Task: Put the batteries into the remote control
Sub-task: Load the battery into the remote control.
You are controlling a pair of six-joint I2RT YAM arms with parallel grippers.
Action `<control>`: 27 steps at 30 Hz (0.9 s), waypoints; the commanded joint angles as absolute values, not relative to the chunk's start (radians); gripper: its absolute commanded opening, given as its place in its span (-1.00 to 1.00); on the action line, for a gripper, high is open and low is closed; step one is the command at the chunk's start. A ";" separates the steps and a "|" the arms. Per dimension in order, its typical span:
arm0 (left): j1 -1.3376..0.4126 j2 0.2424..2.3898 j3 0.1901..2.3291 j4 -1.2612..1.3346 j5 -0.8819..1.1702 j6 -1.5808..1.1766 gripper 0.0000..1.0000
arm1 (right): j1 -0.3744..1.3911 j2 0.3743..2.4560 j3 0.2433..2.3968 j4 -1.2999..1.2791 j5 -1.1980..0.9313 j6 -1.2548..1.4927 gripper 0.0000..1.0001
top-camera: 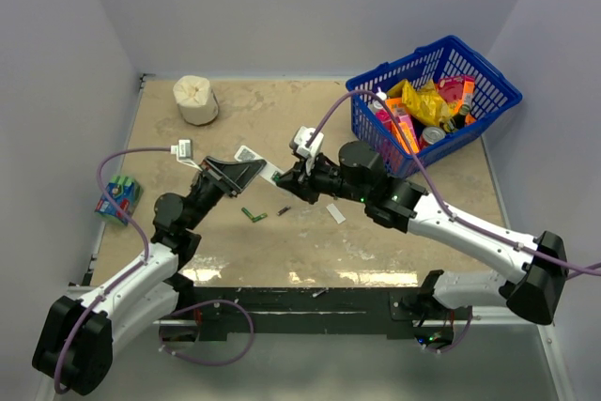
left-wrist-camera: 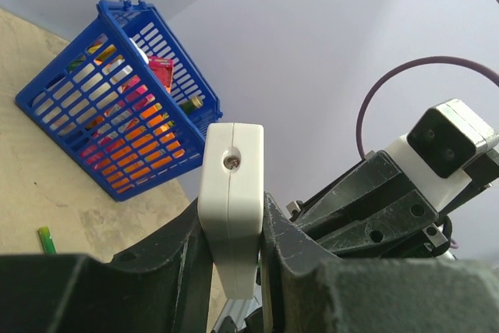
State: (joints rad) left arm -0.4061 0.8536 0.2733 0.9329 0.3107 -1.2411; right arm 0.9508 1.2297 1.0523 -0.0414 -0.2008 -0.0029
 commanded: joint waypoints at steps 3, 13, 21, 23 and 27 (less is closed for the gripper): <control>-0.403 0.825 0.313 1.089 0.290 -1.318 -1.00 | 0.953 1.212 1.008 -0.005 -0.201 0.026 -0.81; -0.403 0.813 0.314 1.094 0.290 -1.342 -1.00 | 0.954 1.195 0.969 0.041 -0.202 0.008 -0.78; -0.403 0.818 0.319 1.072 0.308 -1.342 -1.00 | 0.954 1.187 0.966 0.043 -0.192 0.006 -0.74; -0.403 0.810 0.319 1.072 0.307 -1.344 -1.00 | 0.954 1.192 0.980 0.025 -0.198 0.005 -0.73; -0.403 0.793 0.319 1.052 0.291 -1.333 -1.00 | 0.954 1.201 0.989 0.003 -0.207 -0.032 -0.68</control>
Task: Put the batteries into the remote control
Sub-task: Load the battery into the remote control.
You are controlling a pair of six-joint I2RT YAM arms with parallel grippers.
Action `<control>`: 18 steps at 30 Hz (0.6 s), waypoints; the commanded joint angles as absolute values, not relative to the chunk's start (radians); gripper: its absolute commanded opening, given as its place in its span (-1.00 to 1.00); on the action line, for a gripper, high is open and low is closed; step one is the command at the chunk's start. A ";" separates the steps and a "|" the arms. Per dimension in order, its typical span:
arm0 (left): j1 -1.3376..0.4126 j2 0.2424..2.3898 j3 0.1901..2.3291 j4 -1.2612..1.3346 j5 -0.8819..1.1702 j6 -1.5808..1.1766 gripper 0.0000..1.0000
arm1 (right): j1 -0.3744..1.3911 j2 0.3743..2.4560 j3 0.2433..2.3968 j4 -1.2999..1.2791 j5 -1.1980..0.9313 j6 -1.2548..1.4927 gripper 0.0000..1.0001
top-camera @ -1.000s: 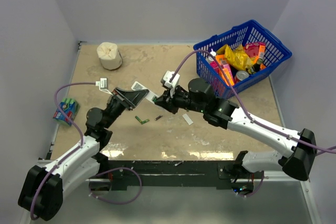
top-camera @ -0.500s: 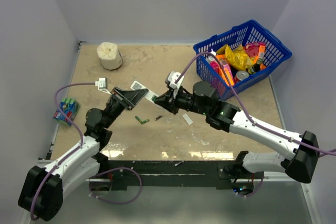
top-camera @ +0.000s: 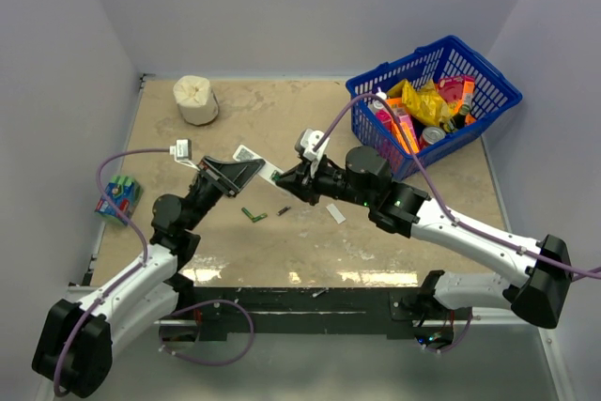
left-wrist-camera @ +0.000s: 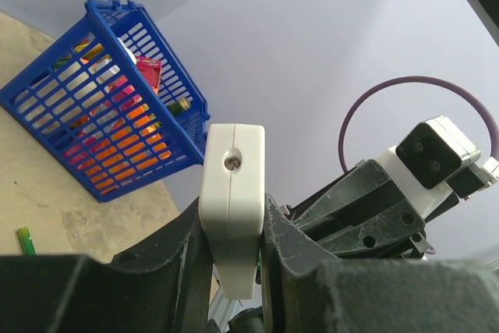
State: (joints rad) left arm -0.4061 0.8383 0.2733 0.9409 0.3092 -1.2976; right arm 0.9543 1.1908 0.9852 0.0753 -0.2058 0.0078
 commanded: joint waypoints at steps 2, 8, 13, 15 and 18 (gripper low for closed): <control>-0.403 0.782 0.319 1.049 0.282 -1.331 -1.00 | 0.954 1.197 0.988 -0.023 -0.212 -0.034 -0.66; -0.403 0.784 0.321 1.043 0.278 -1.330 -1.00 | 0.954 1.187 0.992 -0.067 -0.215 -0.041 -0.60; -0.403 0.792 0.322 1.052 0.284 -1.331 -1.00 | 0.954 1.181 0.992 -0.069 -0.210 -0.037 -0.52; -0.403 0.790 0.324 1.052 0.287 -1.333 -1.00 | 0.954 1.181 0.994 -0.069 -0.210 -0.035 -0.50; -0.403 0.784 0.322 1.048 0.288 -1.333 -1.00 | 0.954 1.180 0.994 -0.069 -0.207 -0.032 -0.44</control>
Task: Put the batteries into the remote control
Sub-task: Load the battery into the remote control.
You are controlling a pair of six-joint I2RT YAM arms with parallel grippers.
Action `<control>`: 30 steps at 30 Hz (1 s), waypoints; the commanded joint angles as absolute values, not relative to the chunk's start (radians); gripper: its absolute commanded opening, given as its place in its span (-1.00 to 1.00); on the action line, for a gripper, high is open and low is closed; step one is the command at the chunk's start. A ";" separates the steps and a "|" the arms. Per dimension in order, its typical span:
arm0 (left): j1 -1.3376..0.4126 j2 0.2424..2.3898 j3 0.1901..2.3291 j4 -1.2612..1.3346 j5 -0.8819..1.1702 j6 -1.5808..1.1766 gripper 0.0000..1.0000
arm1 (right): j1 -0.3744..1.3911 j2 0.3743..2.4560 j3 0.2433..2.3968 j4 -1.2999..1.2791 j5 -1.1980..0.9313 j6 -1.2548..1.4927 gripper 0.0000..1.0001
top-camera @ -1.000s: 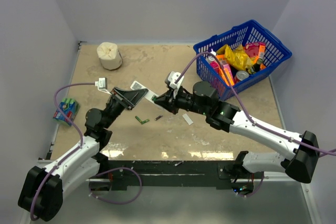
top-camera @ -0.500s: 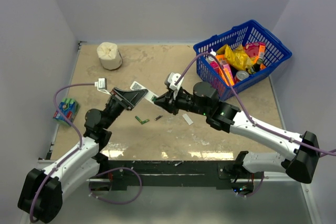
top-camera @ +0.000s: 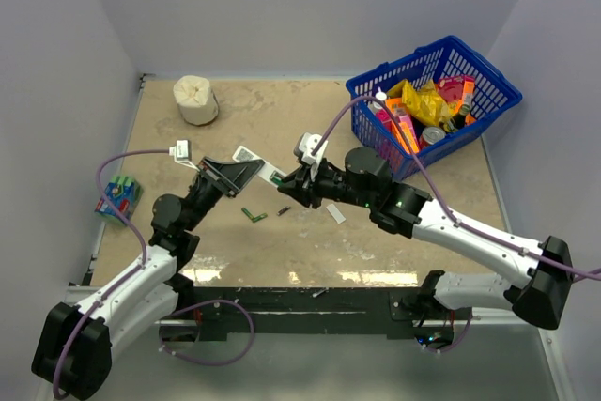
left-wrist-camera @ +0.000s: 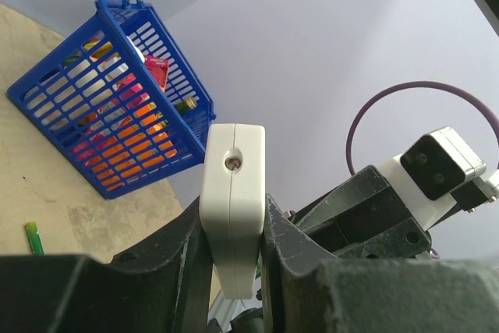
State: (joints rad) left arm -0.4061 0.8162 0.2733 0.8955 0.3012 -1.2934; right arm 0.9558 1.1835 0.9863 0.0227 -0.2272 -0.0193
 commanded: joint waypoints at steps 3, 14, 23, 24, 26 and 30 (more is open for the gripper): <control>-0.403 0.773 0.321 1.037 0.287 -1.333 -1.00 | 0.954 1.174 0.997 -0.068 -0.198 -0.029 -0.39; -0.403 0.746 0.325 0.965 0.282 -1.327 -1.00 | 0.954 1.144 1.034 -0.104 -0.127 -0.017 -0.06; -0.403 0.742 0.330 0.890 0.287 -1.321 -1.00 | 0.954 1.203 1.287 -0.350 -0.097 -0.035 0.10; -0.403 0.745 0.331 0.887 0.291 -1.321 -1.00 | 0.954 1.210 1.317 -0.362 -0.106 -0.035 0.10; -0.403 0.758 0.340 0.878 0.298 -1.319 -1.00 | 0.954 1.224 1.338 -0.390 -0.115 -0.032 0.10; -0.403 0.779 0.357 0.865 0.314 -1.321 -1.00 | 0.954 1.268 1.400 -0.426 -0.127 -0.038 0.04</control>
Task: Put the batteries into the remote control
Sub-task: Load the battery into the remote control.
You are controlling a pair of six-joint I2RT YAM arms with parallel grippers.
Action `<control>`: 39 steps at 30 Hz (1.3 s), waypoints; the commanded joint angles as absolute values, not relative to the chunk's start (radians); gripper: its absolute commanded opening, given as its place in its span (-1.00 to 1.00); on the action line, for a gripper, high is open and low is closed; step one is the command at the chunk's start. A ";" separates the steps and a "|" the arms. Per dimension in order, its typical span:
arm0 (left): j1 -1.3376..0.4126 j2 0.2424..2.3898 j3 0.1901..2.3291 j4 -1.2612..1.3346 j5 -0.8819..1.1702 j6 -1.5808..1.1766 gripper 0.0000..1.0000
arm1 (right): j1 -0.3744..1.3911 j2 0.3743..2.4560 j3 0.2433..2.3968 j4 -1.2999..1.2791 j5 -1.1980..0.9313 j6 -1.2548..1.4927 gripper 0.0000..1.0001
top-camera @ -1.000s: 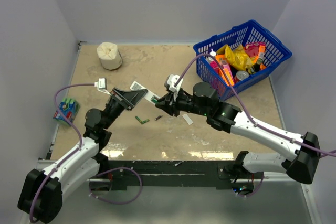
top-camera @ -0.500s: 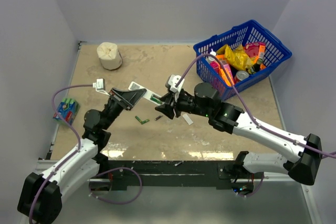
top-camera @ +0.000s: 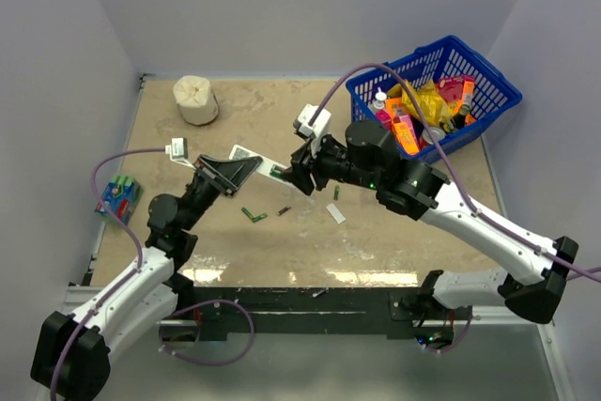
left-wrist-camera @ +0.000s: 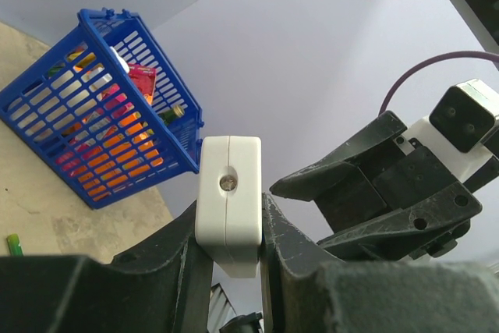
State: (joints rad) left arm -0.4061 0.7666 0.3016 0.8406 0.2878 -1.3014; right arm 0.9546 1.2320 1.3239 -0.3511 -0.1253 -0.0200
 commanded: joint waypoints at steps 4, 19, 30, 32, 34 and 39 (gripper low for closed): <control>-0.403 0.782 0.376 0.835 0.324 -1.316 -1.00 | 0.953 1.305 1.454 -0.479 -0.163 -0.058 -0.14; -0.403 0.801 0.422 0.762 0.339 -1.281 -1.00 | 0.956 1.385 1.548 -0.540 -0.221 -0.094 -0.29; -0.403 0.815 0.434 0.773 0.344 -1.281 -1.00 | 0.954 1.399 1.529 -0.558 -0.224 -0.095 -0.32; -0.403 0.815 0.436 0.773 0.342 -1.281 -1.00 | 0.954 1.396 1.523 -0.557 -0.221 -0.094 -0.34; -0.403 0.818 0.437 0.775 0.344 -1.282 -1.00 | 0.954 1.393 1.513 -0.554 -0.219 -0.094 -0.36; -0.403 0.818 0.437 0.779 0.347 -1.284 -1.00 | 0.954 1.388 1.506 -0.551 -0.222 -0.087 -0.28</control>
